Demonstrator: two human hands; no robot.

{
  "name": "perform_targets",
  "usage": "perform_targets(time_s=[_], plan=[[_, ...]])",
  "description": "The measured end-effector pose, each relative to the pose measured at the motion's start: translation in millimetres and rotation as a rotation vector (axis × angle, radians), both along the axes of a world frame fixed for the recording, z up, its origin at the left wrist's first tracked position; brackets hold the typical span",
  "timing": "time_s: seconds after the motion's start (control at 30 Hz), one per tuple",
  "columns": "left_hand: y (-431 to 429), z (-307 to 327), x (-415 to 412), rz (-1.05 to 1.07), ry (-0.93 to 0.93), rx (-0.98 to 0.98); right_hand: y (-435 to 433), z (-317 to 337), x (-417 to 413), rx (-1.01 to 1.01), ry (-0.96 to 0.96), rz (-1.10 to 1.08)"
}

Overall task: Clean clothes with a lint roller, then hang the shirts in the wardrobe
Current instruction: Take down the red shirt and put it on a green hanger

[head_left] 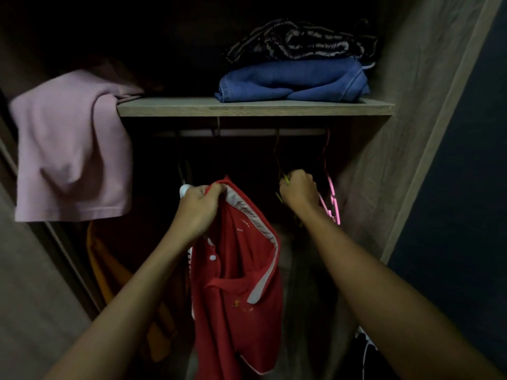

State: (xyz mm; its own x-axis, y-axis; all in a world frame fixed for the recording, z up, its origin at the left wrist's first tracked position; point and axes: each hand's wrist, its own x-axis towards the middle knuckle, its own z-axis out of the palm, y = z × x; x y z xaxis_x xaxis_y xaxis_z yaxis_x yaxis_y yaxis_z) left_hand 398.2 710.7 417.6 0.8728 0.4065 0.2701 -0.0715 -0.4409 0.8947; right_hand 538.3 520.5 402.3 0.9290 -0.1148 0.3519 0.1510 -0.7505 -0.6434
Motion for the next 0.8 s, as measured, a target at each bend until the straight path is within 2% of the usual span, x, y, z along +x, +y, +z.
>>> perform_targets(time_s=[0.17, 0.33, 0.67, 0.8], plan=[[-2.5, 0.5, -8.5, 0.046, 0.0, -0.004, 0.6, 7.7, -8.3, 0.108, -0.062, 0.103], [-2.2, 1.9, -29.2, 0.06, -0.02, -0.011, -7.8, -1.9, -46.8, 0.118, -0.11, 0.215], [1.8, 6.2, -84.3, 0.026, -0.036, 0.022, -13.6, -49.9, -195.2, 0.368, -0.133, 0.351], [1.1, 7.6, -115.2, 0.002, -0.021, 0.026, -21.8, -62.2, -252.6, 0.465, -0.299, 0.365]])
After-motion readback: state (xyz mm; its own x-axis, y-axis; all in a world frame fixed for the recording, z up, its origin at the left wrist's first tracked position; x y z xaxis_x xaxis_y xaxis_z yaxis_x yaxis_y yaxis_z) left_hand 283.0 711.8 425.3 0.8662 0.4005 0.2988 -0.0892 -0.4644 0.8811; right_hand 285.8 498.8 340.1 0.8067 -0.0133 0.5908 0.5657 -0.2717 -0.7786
